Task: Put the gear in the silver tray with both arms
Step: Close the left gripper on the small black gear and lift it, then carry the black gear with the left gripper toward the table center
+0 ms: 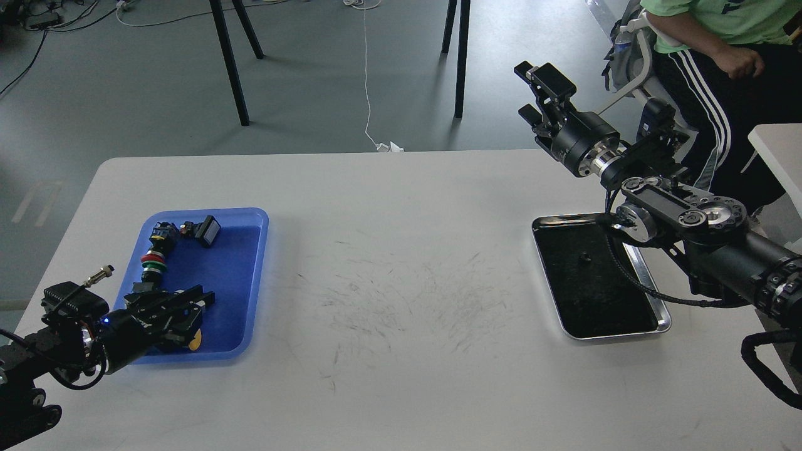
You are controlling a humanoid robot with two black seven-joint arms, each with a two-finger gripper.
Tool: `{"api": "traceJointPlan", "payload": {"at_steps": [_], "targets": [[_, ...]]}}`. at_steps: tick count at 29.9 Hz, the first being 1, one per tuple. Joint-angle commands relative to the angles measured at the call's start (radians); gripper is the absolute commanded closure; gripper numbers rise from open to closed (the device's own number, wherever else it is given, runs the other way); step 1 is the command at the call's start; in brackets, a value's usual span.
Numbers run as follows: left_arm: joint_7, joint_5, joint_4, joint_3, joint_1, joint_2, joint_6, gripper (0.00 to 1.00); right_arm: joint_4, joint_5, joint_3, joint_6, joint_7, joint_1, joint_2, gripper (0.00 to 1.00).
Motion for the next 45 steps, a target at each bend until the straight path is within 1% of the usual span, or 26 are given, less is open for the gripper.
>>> {"api": "traceJointPlan", "payload": {"at_steps": [1, 4, 5, 10, 14, 18, 21, 24, 28, 32, 35, 39, 43, 45], "targets": [[0.0, -0.007, -0.003, 0.001, 0.0, 0.002, 0.0, 0.79, -0.001, 0.0, 0.0, 0.0, 0.0, -0.002, 0.0, 0.06], [0.0, -0.01, -0.004, 0.0, 0.001, 0.0, 0.0, 0.8, -0.003, 0.0, 0.0, 0.0, 0.0, -0.002, 0.0, 0.06], [0.0, -0.01, -0.01, 0.0, 0.001, 0.0, 0.0, 0.82, -0.003, 0.0, 0.0, 0.0, 0.0, -0.002, 0.0, 0.06], [0.0, -0.048, -0.023, -0.009, -0.006, 0.008, 0.0, 0.82, -0.003, 0.0, 0.0, 0.002, 0.0, -0.002, 0.0, 0.06], [0.0, -0.082, -0.112, -0.032, -0.037, 0.066, 0.0, 0.82, -0.003, -0.002, 0.0, 0.002, 0.0, -0.002, 0.0, 0.06], [0.0, -0.102, -0.167, -0.032, -0.092, 0.068, 0.0, 0.82, -0.003, 0.0, 0.0, 0.002, 0.0, -0.002, 0.002, 0.06], [0.0, -0.102, -0.187, -0.029, -0.104, 0.064, 0.0, 0.82, -0.003, -0.002, 0.0, 0.002, 0.0, 0.0, 0.002, 0.06], [0.0, -0.1, -0.204, -0.023, -0.143, 0.039, 0.0, 0.82, -0.003, -0.002, 0.0, 0.002, 0.0, 0.002, 0.002, 0.06], [0.0, -0.102, -0.204, -0.006, -0.187, -0.037, 0.0, 0.82, -0.003, -0.002, 0.0, 0.002, 0.0, 0.006, 0.0, 0.06], [0.0, -0.111, -0.192, 0.073, -0.282, -0.155, -0.013, 0.82, -0.003, -0.002, 0.003, -0.002, 0.0, 0.008, 0.0, 0.06], [0.0, -0.113, -0.172, 0.145, -0.316, -0.248, -0.014, 0.82, -0.003, -0.002, 0.002, -0.002, 0.0, 0.009, 0.002, 0.06], [0.0, -0.114, -0.126, 0.171, -0.341, -0.368, -0.027, 0.82, -0.004, -0.002, 0.002, -0.002, 0.0, 0.012, 0.0, 0.06], [0.0, -0.117, -0.023, 0.214, -0.345, -0.486, -0.033, 0.82, -0.006, -0.003, 0.0, -0.002, 0.0, 0.012, -0.002, 0.06], [0.0, -0.117, 0.005, 0.237, -0.347, -0.556, -0.036, 0.82, -0.006, -0.003, 0.0, -0.002, 0.0, 0.012, -0.002, 0.06]]}}
